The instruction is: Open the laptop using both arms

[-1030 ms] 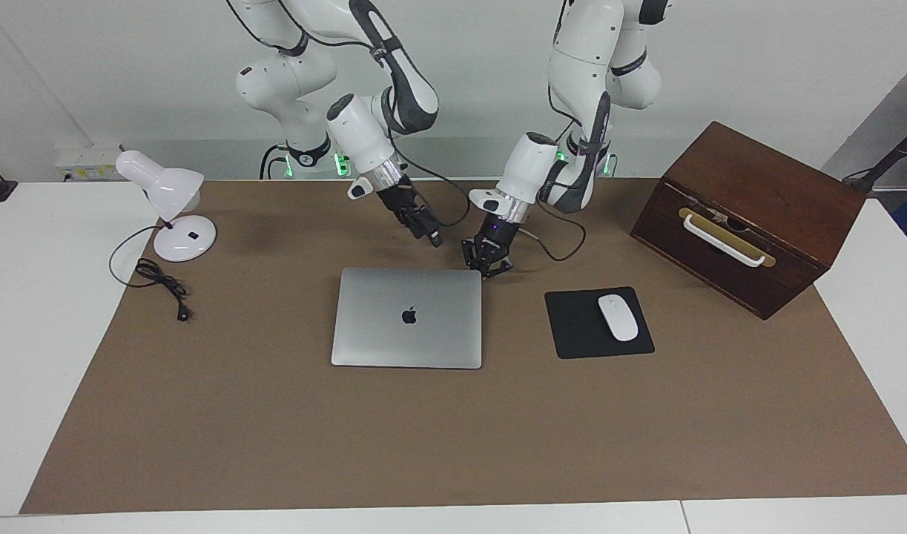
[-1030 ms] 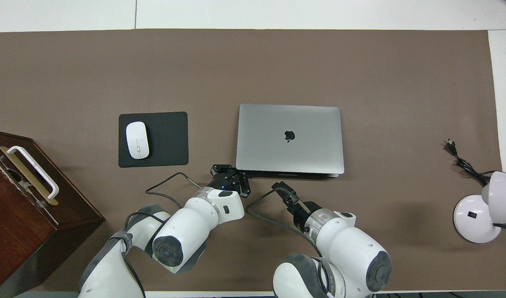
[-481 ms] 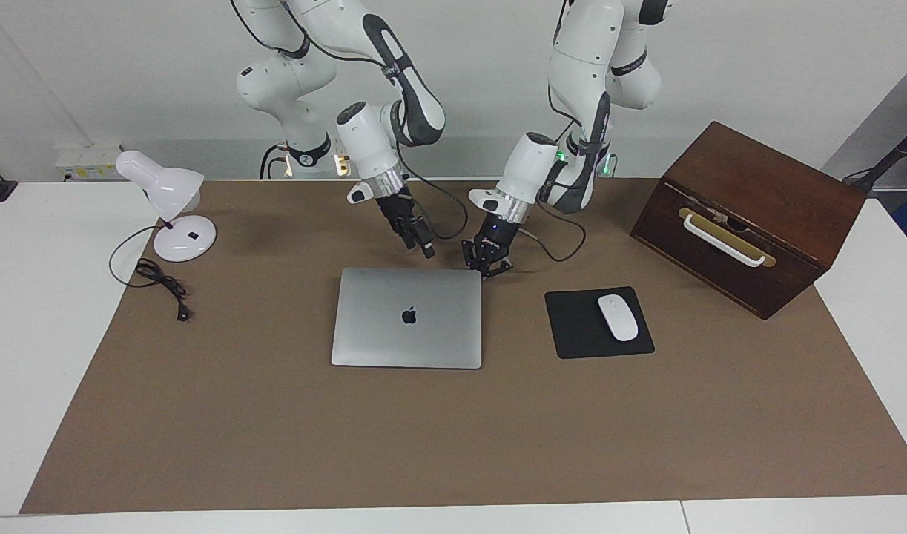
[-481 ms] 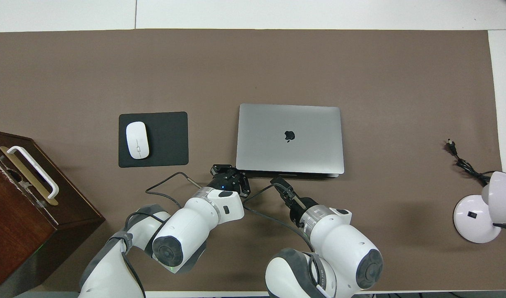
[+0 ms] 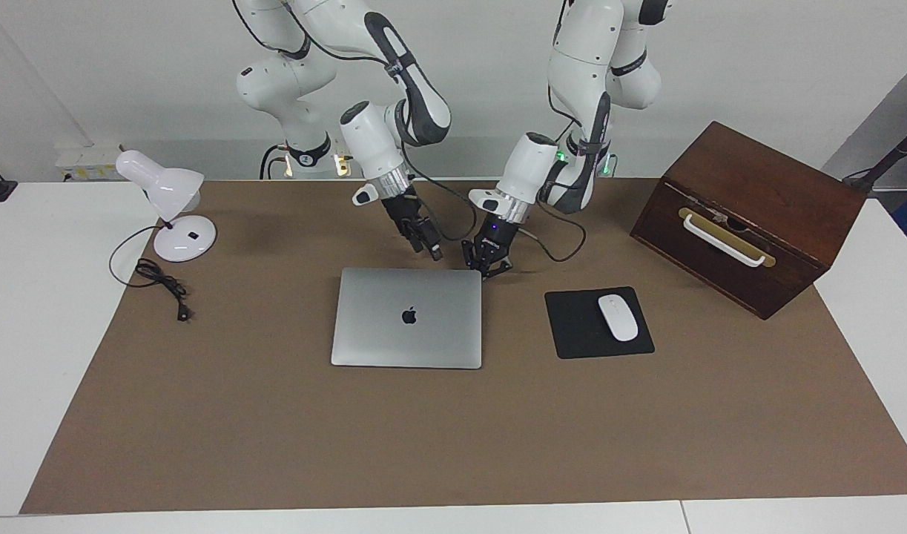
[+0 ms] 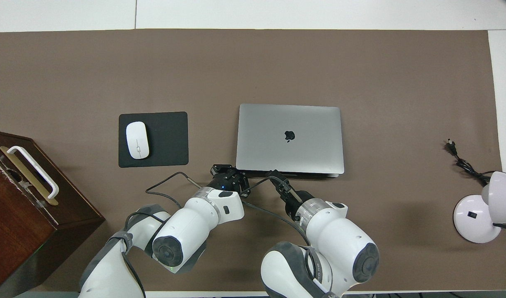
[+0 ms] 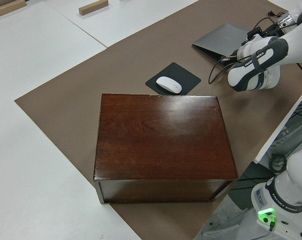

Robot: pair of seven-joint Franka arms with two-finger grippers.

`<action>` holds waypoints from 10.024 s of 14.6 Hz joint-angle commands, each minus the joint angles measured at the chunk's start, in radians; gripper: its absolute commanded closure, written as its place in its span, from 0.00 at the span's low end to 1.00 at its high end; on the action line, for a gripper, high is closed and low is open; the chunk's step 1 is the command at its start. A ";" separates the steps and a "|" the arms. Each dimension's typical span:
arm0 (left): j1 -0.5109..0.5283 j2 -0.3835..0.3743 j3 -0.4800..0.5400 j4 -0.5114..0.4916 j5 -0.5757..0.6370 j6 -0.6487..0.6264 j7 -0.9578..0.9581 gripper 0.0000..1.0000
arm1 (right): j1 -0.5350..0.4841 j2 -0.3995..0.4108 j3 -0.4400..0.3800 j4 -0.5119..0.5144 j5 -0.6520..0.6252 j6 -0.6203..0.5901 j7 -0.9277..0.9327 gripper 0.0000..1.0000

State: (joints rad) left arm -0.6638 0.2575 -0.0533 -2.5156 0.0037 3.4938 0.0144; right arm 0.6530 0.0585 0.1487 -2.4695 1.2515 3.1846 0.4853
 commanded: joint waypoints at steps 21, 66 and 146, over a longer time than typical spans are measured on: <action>-0.013 0.086 0.027 0.029 0.013 0.008 0.033 1.00 | -0.133 0.142 0.006 0.279 0.026 0.003 -0.105 0.00; -0.003 0.088 0.033 0.029 0.013 0.008 0.065 1.00 | -0.337 0.501 0.000 0.843 -0.253 -0.282 -0.238 0.00; 0.596 -0.296 0.092 0.914 -0.037 -1.927 -0.074 0.00 | -0.673 -0.082 -0.244 0.857 -1.222 -1.723 -0.525 0.00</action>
State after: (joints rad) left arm -0.0699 -0.0605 0.0440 -1.6400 -0.0208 1.6423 -0.0484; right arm -0.0080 -0.0132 -0.0952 -1.5976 0.0201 1.4675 -0.0329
